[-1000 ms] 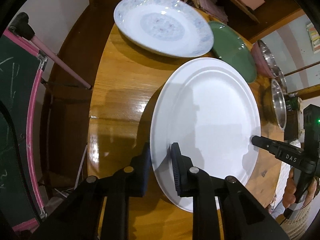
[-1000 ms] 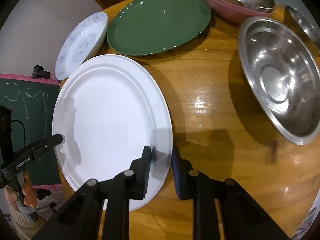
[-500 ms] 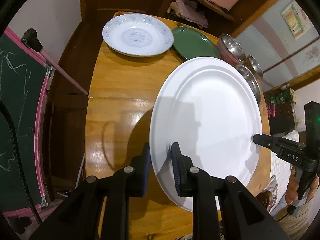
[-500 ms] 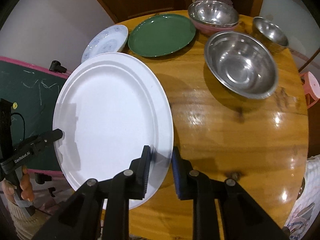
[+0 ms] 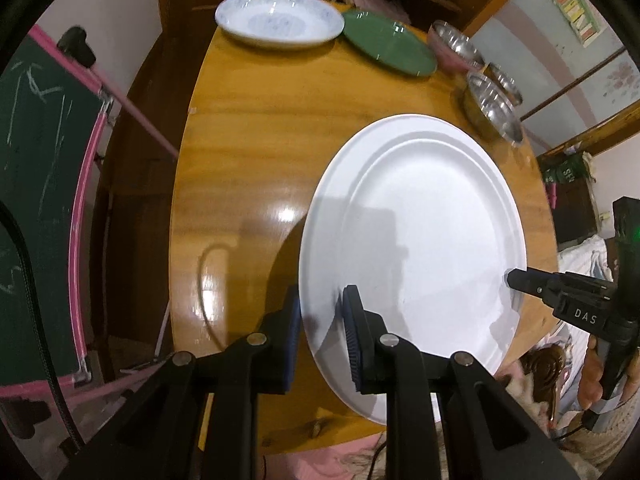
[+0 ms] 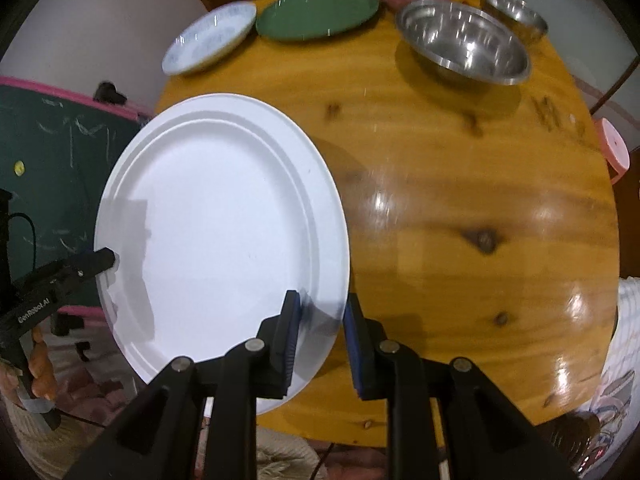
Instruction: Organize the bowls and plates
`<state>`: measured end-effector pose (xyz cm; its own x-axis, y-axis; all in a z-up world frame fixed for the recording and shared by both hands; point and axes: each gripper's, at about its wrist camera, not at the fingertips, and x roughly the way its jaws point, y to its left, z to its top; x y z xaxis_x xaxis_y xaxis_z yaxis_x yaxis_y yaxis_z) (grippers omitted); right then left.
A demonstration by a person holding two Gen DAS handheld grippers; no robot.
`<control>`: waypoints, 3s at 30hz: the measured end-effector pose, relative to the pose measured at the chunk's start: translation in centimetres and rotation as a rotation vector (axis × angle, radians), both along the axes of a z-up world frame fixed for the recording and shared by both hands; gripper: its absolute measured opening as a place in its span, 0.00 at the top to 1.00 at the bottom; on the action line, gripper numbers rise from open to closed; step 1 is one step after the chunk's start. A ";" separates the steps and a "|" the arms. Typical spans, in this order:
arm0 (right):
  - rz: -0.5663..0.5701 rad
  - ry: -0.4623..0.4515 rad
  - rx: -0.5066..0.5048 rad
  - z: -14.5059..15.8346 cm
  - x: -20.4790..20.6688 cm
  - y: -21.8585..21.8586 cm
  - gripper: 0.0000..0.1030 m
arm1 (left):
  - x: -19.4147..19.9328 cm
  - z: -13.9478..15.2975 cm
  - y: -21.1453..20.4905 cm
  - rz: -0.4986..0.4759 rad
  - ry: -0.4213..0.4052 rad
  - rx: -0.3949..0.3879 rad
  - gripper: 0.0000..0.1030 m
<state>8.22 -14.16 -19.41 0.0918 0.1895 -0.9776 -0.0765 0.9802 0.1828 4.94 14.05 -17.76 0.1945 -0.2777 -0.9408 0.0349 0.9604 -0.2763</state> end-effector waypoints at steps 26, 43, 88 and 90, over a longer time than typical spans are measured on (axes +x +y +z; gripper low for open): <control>-0.014 0.106 -0.121 -5.9 0.7 3.7 0.78 | 0.8 -6.3 -0.3 -0.078 0.080 0.039 0.80; -0.057 0.073 -0.102 -4.7 0.8 2.6 0.68 | 1.5 -3.0 -0.5 -0.070 -0.054 0.133 0.41; 0.011 -0.648 0.044 29.6 4.7 -5.4 0.53 | 4.5 29.2 -3.4 0.206 -0.687 0.182 0.12; -0.002 -0.657 0.041 30.0 6.0 -5.4 0.53 | 5.7 29.4 -3.3 0.203 -0.690 0.170 0.12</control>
